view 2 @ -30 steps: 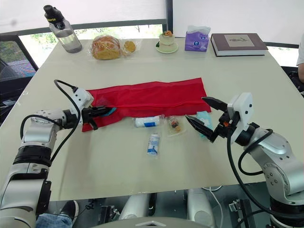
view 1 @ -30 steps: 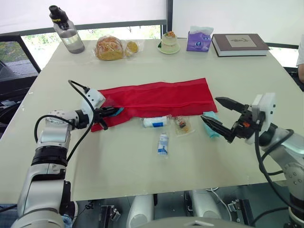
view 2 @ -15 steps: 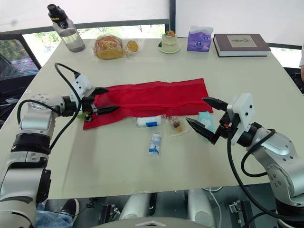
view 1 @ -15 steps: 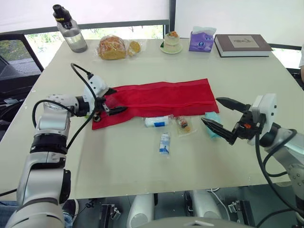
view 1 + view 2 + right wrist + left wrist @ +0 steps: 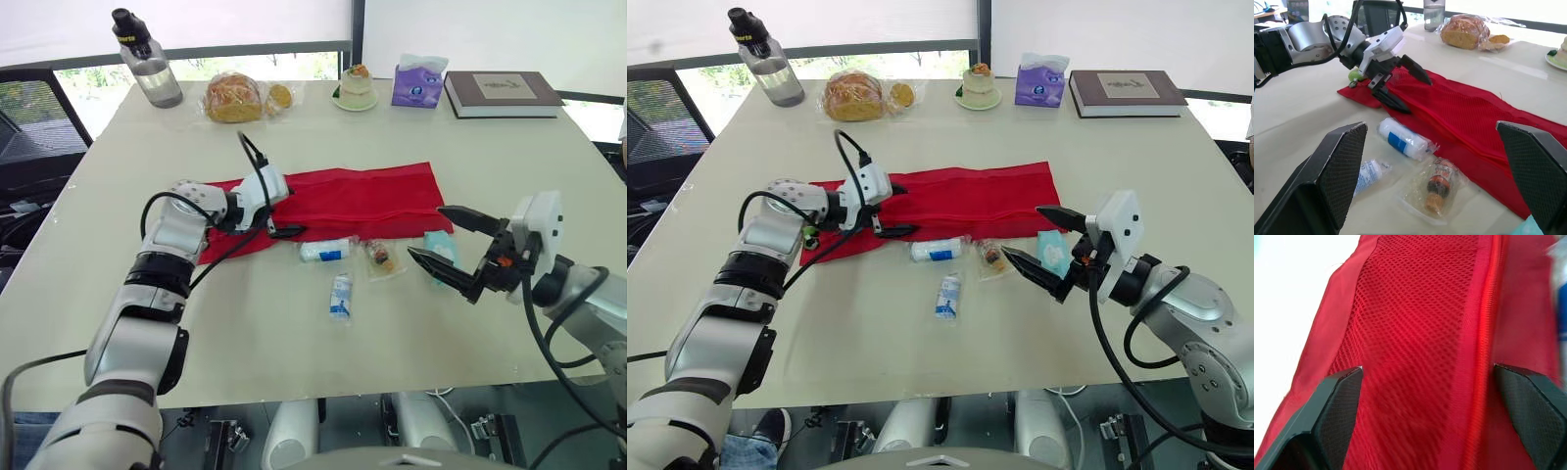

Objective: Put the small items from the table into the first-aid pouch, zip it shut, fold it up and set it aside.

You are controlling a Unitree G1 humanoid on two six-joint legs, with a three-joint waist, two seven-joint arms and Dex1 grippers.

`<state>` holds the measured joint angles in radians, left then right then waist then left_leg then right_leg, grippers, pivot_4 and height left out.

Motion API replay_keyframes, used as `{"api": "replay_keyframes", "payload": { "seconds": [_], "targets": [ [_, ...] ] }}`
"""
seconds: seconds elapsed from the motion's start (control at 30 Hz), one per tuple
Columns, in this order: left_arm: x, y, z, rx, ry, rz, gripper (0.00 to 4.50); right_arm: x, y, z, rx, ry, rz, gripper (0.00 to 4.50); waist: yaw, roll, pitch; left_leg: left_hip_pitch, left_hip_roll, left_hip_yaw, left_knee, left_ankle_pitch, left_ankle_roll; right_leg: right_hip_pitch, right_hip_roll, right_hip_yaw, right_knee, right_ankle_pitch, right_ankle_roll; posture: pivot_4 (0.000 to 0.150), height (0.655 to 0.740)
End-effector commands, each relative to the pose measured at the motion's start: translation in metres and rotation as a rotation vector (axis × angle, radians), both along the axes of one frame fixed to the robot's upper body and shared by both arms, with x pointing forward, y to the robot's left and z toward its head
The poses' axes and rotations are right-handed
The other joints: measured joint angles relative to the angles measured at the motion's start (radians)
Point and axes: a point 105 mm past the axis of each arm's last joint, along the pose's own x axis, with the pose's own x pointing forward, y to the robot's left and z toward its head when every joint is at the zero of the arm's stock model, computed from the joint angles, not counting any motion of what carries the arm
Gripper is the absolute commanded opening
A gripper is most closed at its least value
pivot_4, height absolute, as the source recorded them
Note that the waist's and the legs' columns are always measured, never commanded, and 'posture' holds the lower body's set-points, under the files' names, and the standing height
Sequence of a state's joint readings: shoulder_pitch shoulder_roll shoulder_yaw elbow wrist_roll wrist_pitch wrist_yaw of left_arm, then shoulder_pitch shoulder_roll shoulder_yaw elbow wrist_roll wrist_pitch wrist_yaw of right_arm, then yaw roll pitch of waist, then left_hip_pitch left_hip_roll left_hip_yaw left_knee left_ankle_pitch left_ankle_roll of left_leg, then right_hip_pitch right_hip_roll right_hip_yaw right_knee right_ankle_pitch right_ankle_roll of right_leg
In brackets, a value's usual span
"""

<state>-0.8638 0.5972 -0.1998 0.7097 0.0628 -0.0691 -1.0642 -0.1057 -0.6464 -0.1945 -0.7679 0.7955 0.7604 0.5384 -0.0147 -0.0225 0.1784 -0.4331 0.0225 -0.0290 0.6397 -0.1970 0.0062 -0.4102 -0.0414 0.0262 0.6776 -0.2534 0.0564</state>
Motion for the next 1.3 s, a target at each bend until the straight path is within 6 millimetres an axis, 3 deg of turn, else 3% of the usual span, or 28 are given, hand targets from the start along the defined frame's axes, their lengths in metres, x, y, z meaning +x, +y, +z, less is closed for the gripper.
{"api": "replay_keyframes", "payload": {
  "seconds": [0.03,0.07,0.13,0.17,0.23,0.37,0.4,0.43,0.87,0.97,1.3],
  "targets": [
    [0.006,-0.002,0.011,0.027,-0.078,-0.01,4.48,-0.006,0.002,0.009,0.0,-0.05,0.004,4.5,-0.001,0.0,0.0,0.0,0.0,0.0,0.0,0.0,0.0,0.0,0.0,0.0,0.0,0.0,0.0,0.15,0.7332],
    [0.007,-0.003,0.01,0.033,-0.087,-0.009,4.0,-0.006,0.002,0.01,0.004,-0.051,0.002,4.5,-0.001,0.0,0.0,0.0,0.0,0.0,0.0,0.0,0.0,0.0,0.0,0.0,0.0,0.0,0.0,0.15,0.7332],
    [0.009,-0.003,0.011,0.034,-0.1,-0.008,3.75,-0.006,0.003,0.01,0.007,-0.053,-0.001,4.5,0.002,0.0,0.0,0.0,0.0,0.0,0.0,0.0,0.0,0.0,0.0,0.0,0.0,0.0,0.0,0.15,0.7332],
    [0.01,-0.003,0.011,0.033,-0.102,-0.008,3.1,-0.007,0.003,0.009,0.007,-0.054,-0.002,4.5,0.002,0.0,0.0,0.0,0.0,0.0,0.0,0.0,0.0,0.0,0.0,0.0,0.0,0.0,0.0,0.15,0.7332],
    [0.01,-0.003,0.011,0.034,-0.105,-0.013,2.55,-0.007,0.003,0.009,0.007,-0.055,-0.005,4.5,0.002,0.0,0.0,0.0,0.0,0.0,0.0,0.0,0.0,0.0,0.0,0.0,0.0,0.0,0.0,0.15,0.7332],
    [0.011,-0.005,0.01,0.021,-0.098,-0.026,0.9,-0.006,0.004,0.01,0.008,-0.058,-0.009,4.5,0.001,0.0,0.0,0.0,0.0,0.0,0.001,0.0,0.0,0.0,0.0,0.0,0.0,0.0,0.0,0.15,0.7332],
    [0.011,-0.005,0.01,0.017,-0.096,-0.027,0.28,-0.006,0.004,0.01,0.007,-0.058,-0.008,4.5,0.001,0.0,0.0,0.0,0.0,0.0,0.001,0.0,0.0,0.0,0.0,0.0,0.0,0.0,0.0,0.15,0.7332],
    [0.011,-0.006,0.01,0.017,-0.096,-0.029,0.04,-0.006,0.004,0.01,0.006,-0.059,-0.008,4.5,0.002,0.0,0.0,0.0,0.0,0.0,0.001,0.0,0.0,0.0,0.0,0.0,0.0,0.0,0.0,0.15,0.7332],
    [0.006,-0.005,0.0,0.008,-0.073,-0.039,0.04,-0.007,0.0,0.016,-0.04,-0.089,0.077,4.5,0.001,0.0,0.0,0.0,0.0,0.0,0.001,0.0,0.0,0.001,0.0,0.0,0.0,0.0,0.0,0.15,0.7332],
    [0.006,-0.004,-0.004,-0.012,-0.059,-0.023,0.04,-0.016,-0.013,0.03,-0.027,-0.118,0.174,4.5,0.002,0.0,0.0,0.0,0.0,0.0,0.002,0.0,0.0,0.001,0.0,0.0,0.0,0.0,0.0,0.15,0.7332],
    [0.007,-0.002,-0.005,-0.042,-0.058,0.006,0.04,-0.006,-0.085,0.067,-0.158,-0.171,0.131,4.5,0.003,0.0,0.0,0.0,0.0,0.0,0.002,0.0,0.0,0.001,0.0,-0.001,0.0,0.0,0.0,0.15,0.7332]
  ]
}}
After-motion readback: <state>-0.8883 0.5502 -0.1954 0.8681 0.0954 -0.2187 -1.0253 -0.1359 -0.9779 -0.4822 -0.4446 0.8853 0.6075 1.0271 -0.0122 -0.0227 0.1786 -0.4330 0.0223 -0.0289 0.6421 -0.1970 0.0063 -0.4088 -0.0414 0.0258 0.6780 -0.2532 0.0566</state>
